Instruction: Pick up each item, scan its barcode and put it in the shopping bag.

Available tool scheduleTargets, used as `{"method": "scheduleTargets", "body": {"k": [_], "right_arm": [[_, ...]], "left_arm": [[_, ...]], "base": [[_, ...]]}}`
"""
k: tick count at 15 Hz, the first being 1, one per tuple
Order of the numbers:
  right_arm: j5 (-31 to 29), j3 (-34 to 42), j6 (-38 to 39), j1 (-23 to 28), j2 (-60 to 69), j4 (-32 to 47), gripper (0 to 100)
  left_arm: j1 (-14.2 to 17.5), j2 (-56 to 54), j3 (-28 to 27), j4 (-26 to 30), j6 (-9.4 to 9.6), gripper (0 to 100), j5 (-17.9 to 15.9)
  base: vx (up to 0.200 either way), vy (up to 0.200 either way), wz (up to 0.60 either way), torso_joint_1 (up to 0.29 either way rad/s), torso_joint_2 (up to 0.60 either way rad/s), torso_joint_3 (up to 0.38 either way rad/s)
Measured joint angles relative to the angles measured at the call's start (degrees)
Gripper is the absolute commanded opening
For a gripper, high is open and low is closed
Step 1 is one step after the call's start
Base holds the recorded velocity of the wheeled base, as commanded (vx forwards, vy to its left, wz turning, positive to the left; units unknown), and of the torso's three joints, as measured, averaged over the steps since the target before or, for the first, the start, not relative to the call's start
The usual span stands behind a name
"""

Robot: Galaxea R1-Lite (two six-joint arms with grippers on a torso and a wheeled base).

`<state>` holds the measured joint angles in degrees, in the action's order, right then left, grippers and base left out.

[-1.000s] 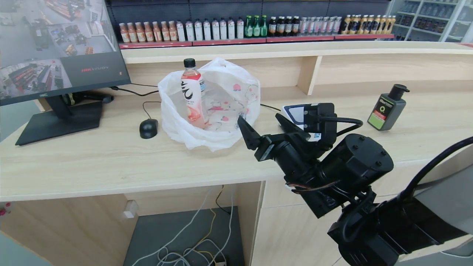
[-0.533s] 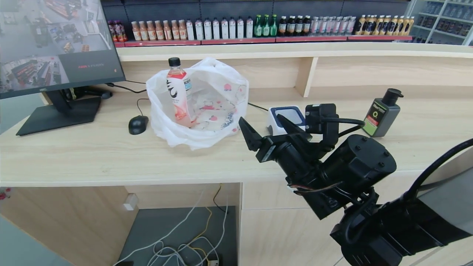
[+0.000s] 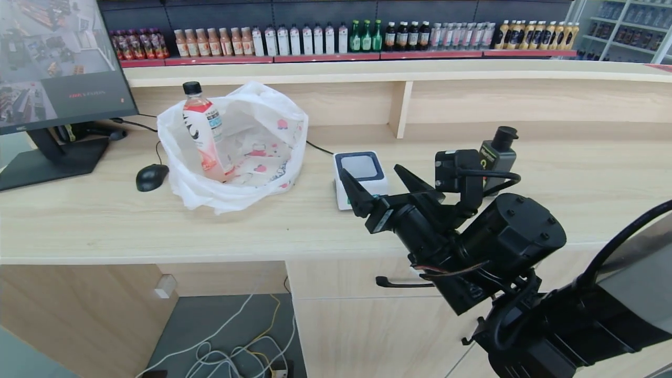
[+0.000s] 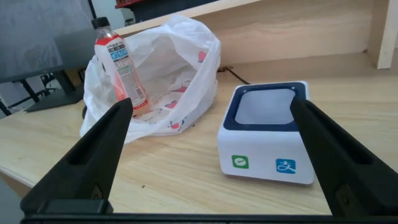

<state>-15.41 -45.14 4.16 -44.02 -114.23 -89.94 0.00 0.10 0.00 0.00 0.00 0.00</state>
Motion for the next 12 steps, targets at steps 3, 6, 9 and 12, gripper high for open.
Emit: {"method": "scheduleTargets", "body": {"k": [3, 6, 9, 12], "right_arm": [[-0.09, 1.02, -0.20, 0.01, 0.63, 0.02, 100], [-0.62, 3.11, -0.22, -0.05, 1.39, 0.02, 100], [-0.95, 3.67, -0.22, -0.10, 2.01, 0.00, 100], [-0.95, 3.67, -0.24, -0.10, 2.23, 0.04, 100]], "left_arm": [[0.00, 0.00, 0.00, 0.02, 0.00, 100, 0.00], [0.00, 0.00, 0.00, 0.00, 0.00, 100, 0.00], [0.00, 0.00, 0.00, 0.00, 0.00, 100, 0.00], [0.00, 0.00, 0.00, 0.02, 0.00, 100, 0.00]], "base": [[0.000, -0.200, 0.00, -0.001, 0.00, 0.001], [0.000, -0.200, 0.00, 0.002, 0.00, 0.004], [0.000, -0.200, 0.00, 0.004, 0.00, 0.002], [0.000, -0.067, 0.00, 0.001, 0.00, 0.001]]}}
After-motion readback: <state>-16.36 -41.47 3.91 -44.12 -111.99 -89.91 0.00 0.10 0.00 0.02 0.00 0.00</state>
